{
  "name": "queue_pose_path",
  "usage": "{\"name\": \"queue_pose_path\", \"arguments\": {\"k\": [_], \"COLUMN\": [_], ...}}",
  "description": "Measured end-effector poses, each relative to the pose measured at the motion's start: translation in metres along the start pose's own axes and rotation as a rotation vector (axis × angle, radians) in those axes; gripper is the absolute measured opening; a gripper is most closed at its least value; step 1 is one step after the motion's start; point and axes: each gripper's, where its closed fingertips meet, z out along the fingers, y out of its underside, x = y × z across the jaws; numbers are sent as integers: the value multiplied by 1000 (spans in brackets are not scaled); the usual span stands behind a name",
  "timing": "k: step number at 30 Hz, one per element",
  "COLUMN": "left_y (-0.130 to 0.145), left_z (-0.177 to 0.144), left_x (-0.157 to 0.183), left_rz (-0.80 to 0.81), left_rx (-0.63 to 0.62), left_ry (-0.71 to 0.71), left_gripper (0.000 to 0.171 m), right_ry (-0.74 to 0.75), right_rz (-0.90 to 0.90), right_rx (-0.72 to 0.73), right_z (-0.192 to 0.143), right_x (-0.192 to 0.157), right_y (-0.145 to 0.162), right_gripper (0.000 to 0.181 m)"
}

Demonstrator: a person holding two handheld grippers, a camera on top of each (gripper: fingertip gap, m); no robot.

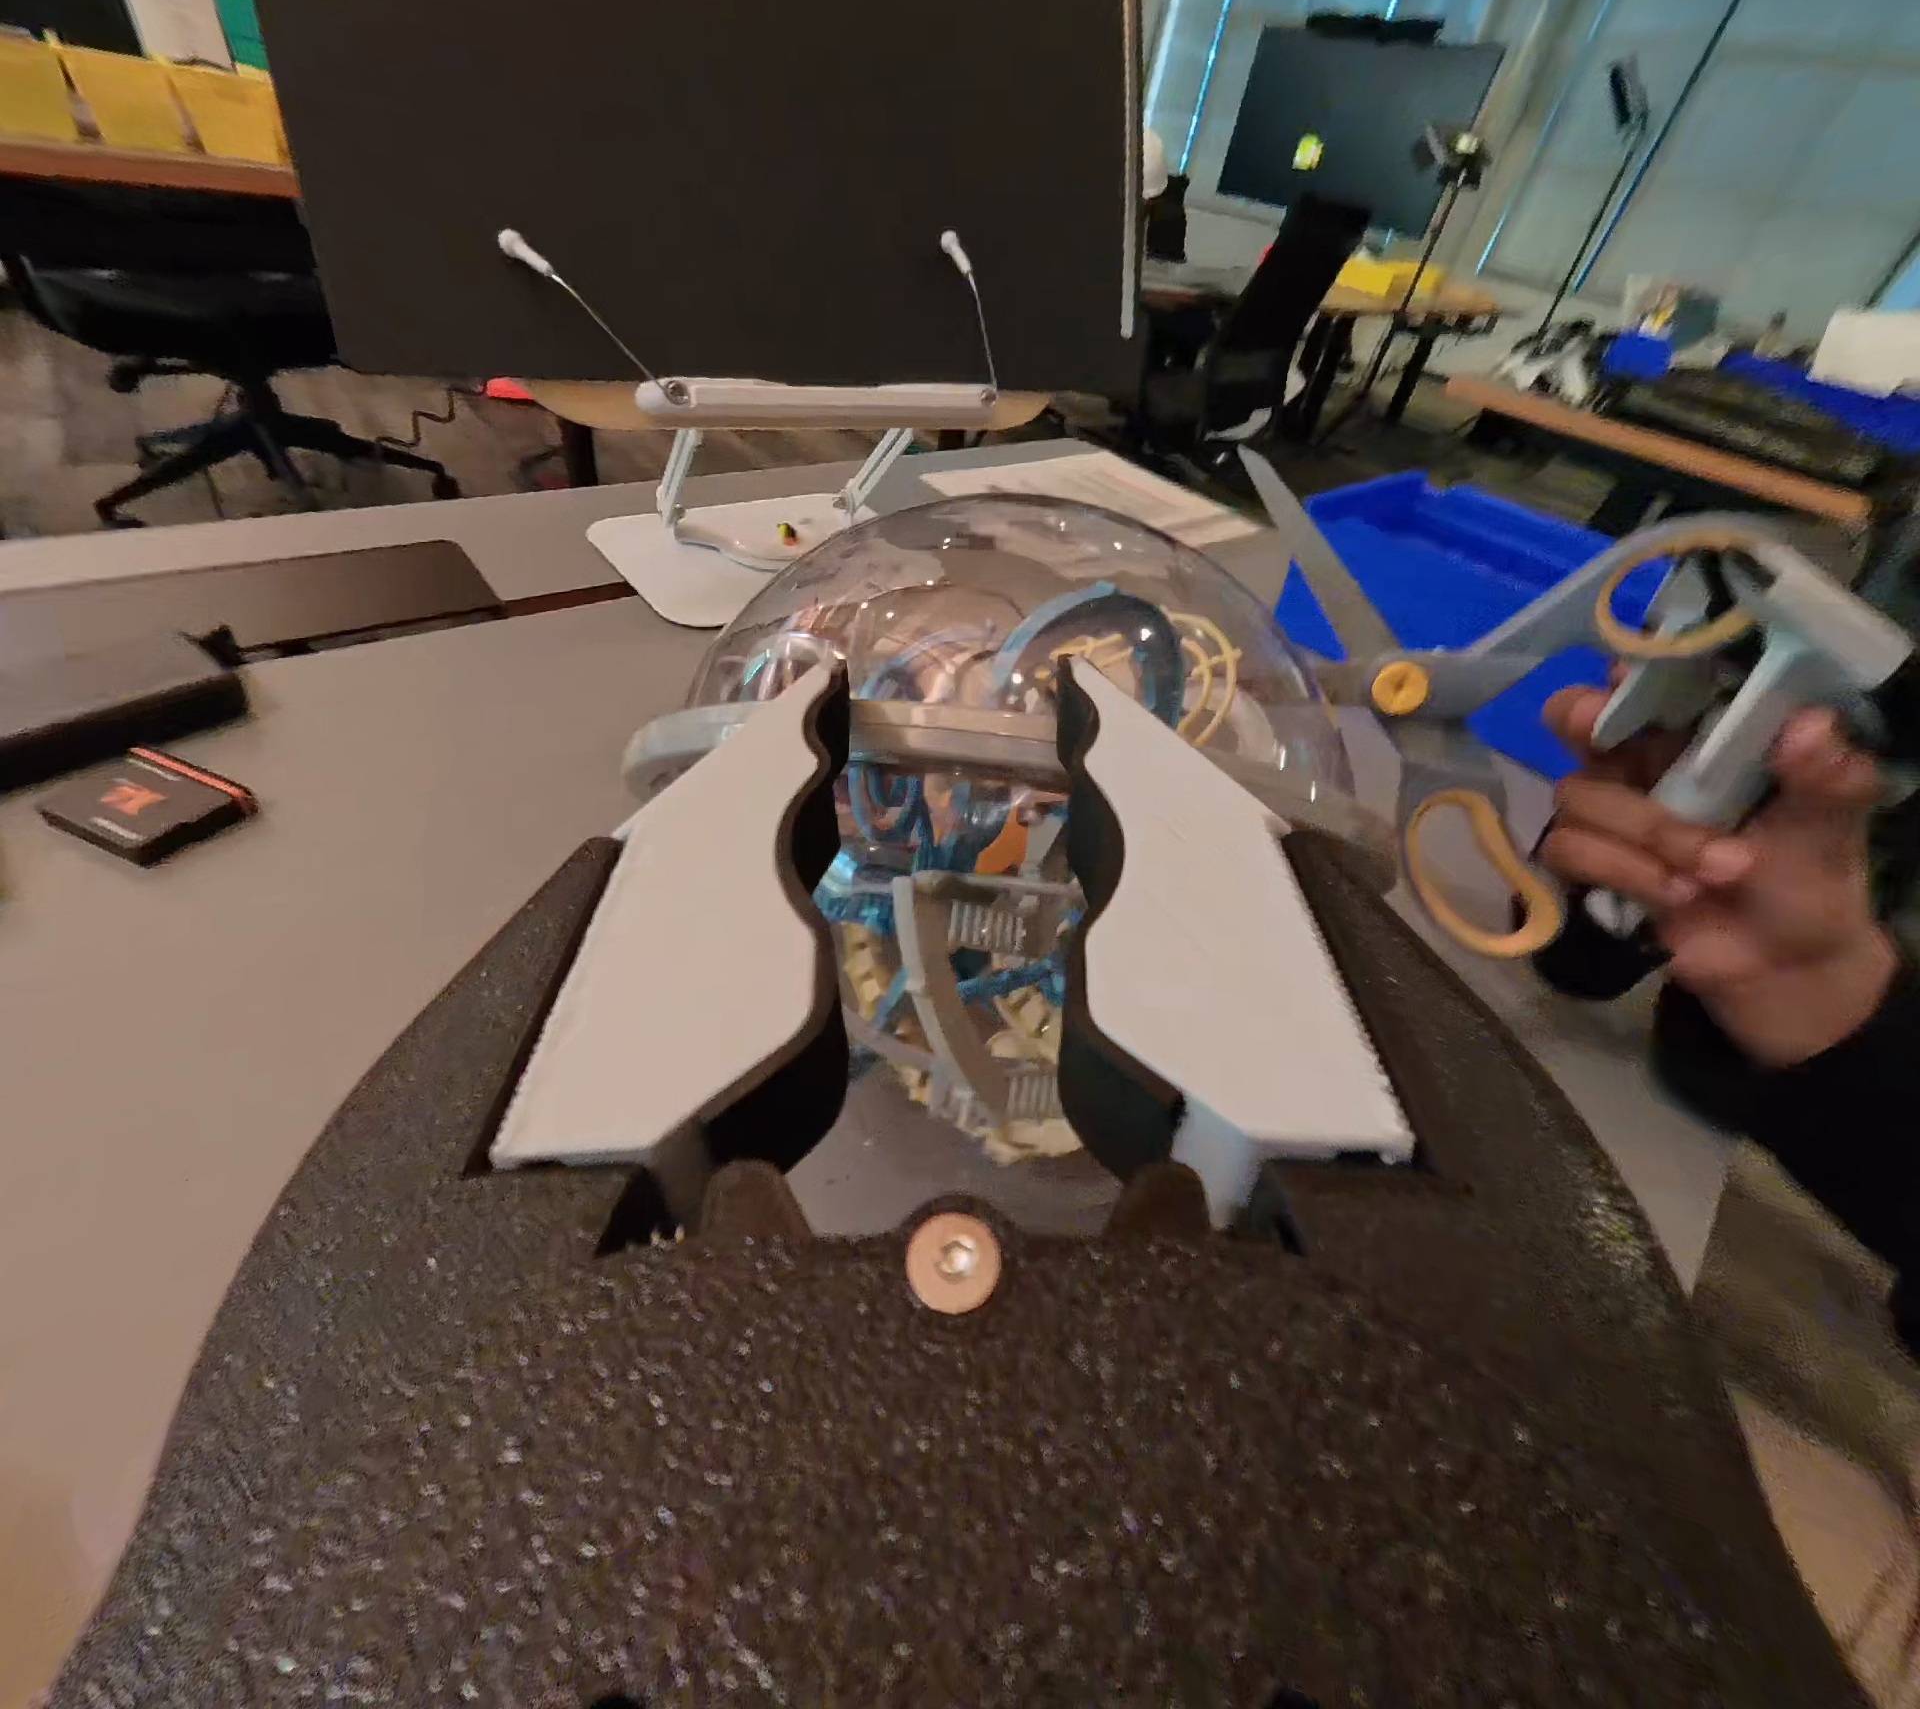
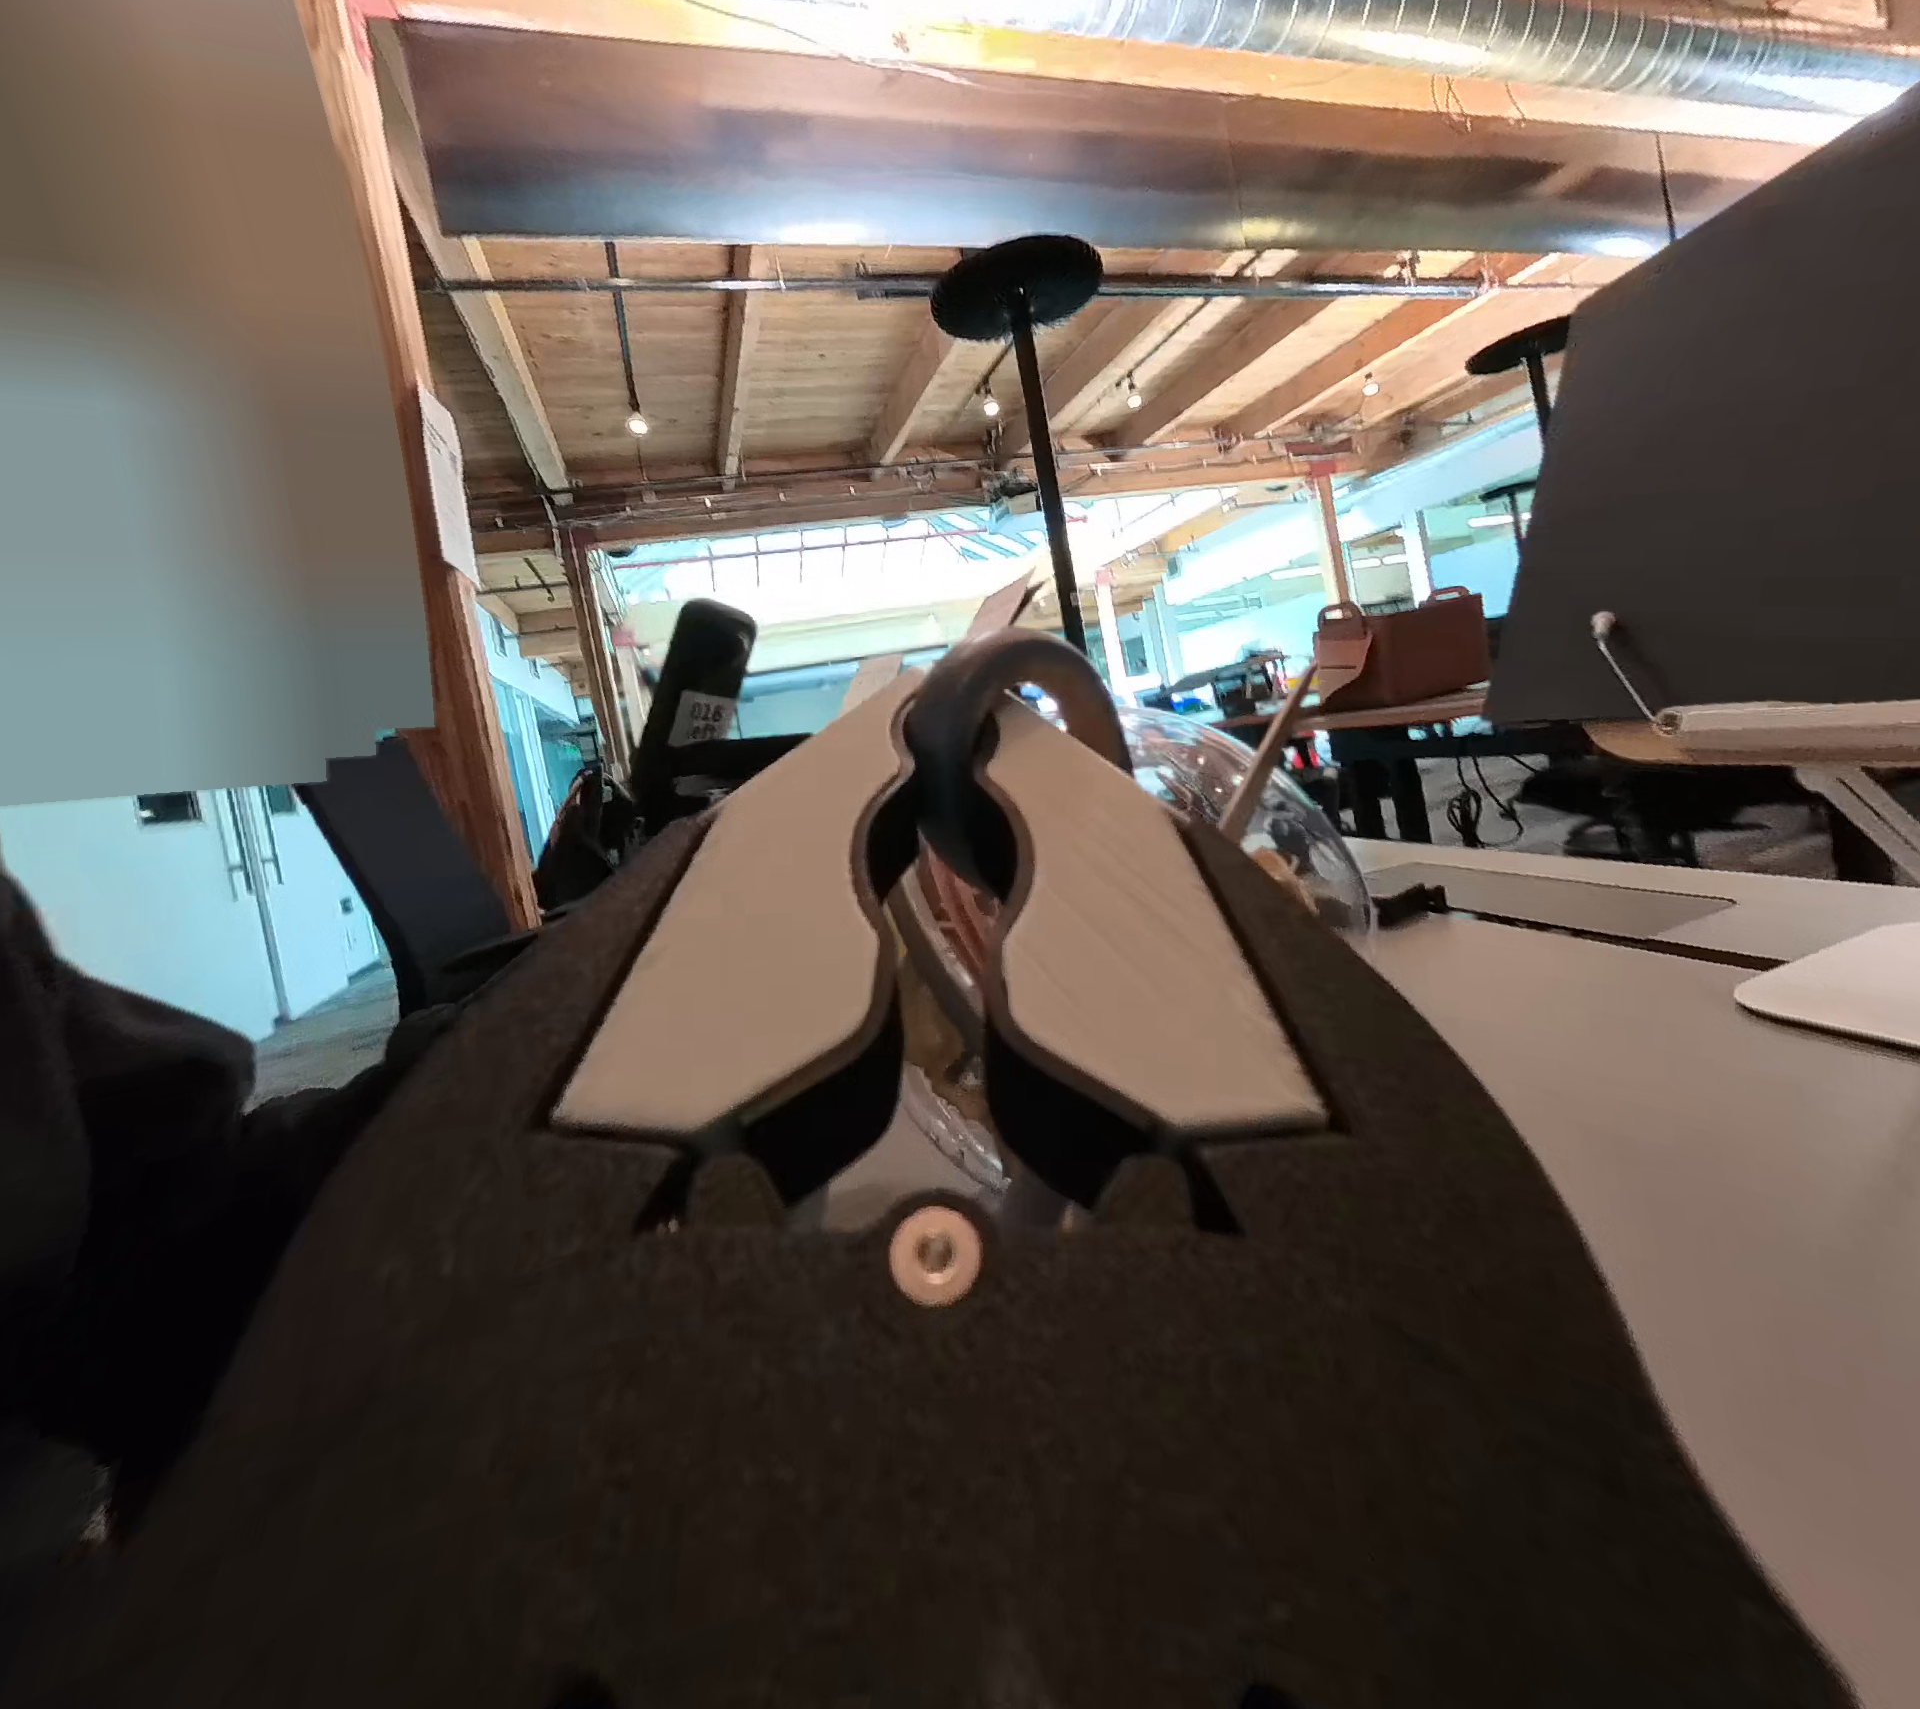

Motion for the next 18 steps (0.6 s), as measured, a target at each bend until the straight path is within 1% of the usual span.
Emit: {"name": "queue_pose_path", "arguments": {"k": [1, 4, 5, 7, 10, 13, 16, 18], "left_y": [-1, -1, -1, -1, 1, 3, 5, 6], "left_z": [1, 1, 0, -3, -9, -14, -18, -20], "left_x": [0, 1, 2, 2, -4, -13, -23, -26], "left_rz": [-28, -12, -12, -25, -95, -158, -179, -213], "left_rx": [18, 60, 72, 98, 135, 155, 161, 160], "left_ry": [8, 19, 23, 39, 42, 38, 10, 19], "left_gripper": [36, 36, 36, 35, 34, 33, 34, 34], "right_ry": [-7, 2, 37, 42, 80, 155, 161, 155], "right_rz": [4, -5, -3, -19, 17, -4, -42, -33], "right_rx": [24, 84, 109, 130, 96, 24, -25, -35], "right_z": [-5, -22, -27, -36, -39, -37, -33, -32], "right_x": [0, 2, 5, 2, 9, 21, 19, 18], "right_y": [1, 7, 6, 1, 7, 19, 27, 30], "right_gripper": [0, 0, 0, 0, 0, 0, 1, 1]}}
